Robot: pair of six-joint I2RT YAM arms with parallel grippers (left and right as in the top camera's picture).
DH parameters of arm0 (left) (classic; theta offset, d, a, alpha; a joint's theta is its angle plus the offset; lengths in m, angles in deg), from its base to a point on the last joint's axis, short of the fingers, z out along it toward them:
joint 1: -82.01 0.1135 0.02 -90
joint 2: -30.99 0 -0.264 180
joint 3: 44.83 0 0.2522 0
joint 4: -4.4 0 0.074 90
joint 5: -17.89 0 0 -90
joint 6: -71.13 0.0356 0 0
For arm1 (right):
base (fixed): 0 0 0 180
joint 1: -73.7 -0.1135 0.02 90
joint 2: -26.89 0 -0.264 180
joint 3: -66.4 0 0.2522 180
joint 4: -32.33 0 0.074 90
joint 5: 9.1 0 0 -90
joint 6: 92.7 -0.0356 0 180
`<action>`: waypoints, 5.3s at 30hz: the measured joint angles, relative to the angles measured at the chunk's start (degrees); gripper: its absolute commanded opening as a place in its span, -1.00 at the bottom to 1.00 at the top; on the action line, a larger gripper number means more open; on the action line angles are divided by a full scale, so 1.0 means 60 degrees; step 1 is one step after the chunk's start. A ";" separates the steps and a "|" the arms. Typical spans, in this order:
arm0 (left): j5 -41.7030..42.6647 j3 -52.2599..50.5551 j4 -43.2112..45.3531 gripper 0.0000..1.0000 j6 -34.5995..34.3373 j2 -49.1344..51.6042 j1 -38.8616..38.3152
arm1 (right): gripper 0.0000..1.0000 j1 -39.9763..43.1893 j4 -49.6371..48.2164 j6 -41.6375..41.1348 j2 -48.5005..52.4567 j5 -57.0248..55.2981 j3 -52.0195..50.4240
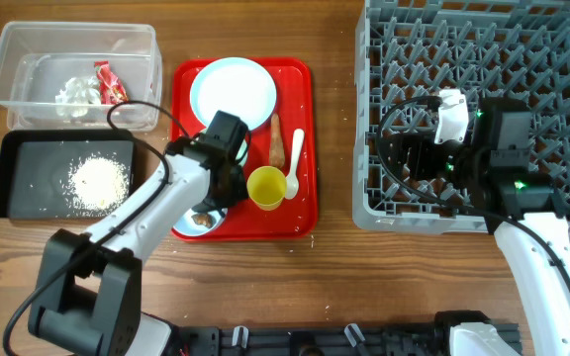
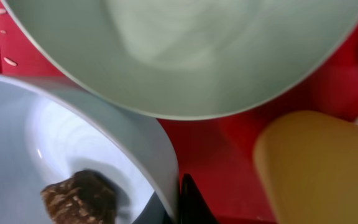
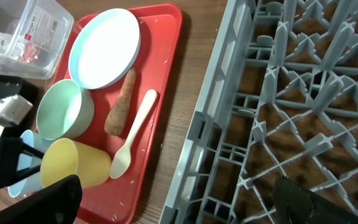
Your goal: Sort waste into correct bins and load items into the dishwasher rack
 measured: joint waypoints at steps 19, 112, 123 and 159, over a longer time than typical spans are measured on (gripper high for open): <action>0.5355 0.2324 0.0324 -0.92 0.3016 -0.0838 0.7461 | 0.99 0.0000 -0.0204 -0.0007 0.0000 0.0000 0.0000; 0.0878 0.0331 0.1100 -0.92 0.2557 0.0557 -0.0823 | 0.99 0.0000 -0.0423 -0.0146 0.0000 0.0000 0.0000; 0.2339 0.1996 -0.0106 -0.92 0.2623 -0.0379 -0.0197 | 0.99 0.0000 -0.1067 -0.0331 0.0102 0.1271 0.0000; 1.3333 0.2036 0.1373 -0.92 0.2412 -0.0608 0.2798 | 0.01 -0.2965 -1.1999 -0.4972 0.3570 0.8065 0.0004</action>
